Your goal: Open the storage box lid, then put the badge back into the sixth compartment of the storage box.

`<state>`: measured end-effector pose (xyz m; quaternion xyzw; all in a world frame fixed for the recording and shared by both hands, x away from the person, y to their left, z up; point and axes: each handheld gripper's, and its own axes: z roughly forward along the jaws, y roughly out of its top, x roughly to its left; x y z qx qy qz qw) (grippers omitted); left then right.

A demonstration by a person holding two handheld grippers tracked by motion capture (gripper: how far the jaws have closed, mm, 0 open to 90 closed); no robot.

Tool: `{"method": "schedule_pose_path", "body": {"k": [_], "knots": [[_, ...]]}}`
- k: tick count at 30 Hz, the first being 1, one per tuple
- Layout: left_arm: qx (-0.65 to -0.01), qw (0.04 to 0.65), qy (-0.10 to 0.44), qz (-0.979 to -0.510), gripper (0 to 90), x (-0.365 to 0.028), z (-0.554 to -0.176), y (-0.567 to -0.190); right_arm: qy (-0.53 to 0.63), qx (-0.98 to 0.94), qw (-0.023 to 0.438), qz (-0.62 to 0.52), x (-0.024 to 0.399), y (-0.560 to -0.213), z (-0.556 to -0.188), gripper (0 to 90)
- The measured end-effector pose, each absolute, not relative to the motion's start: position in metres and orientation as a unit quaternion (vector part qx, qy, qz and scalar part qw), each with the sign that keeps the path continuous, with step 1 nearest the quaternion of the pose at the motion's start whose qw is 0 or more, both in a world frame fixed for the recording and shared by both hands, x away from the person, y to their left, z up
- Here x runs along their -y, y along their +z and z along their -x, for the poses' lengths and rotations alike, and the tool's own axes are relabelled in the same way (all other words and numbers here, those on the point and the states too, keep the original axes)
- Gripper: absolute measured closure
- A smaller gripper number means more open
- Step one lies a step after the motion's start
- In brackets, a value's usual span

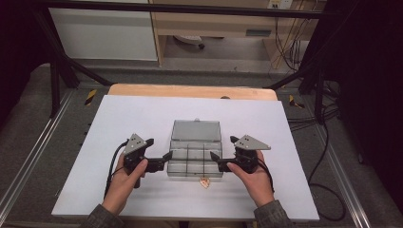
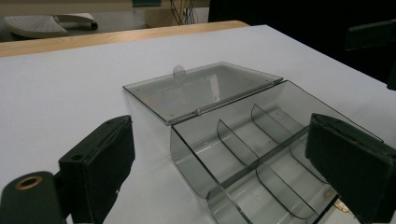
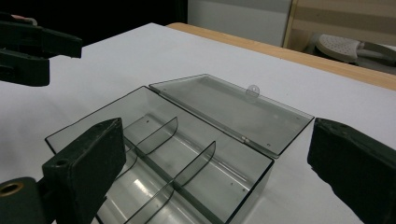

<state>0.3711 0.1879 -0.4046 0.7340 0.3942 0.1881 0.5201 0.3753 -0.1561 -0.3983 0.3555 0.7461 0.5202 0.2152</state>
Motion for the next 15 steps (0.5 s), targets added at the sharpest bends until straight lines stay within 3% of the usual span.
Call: {"method": "schedule_pose_path", "body": {"k": [15], "knots": [[-0.401, 0.515, 0.19, -0.733, 7.2, -0.205, -0.345, -0.409, 0.505, -0.769, 0.194, -0.34, 0.142, -0.401, -0.349, 3.2]]}}
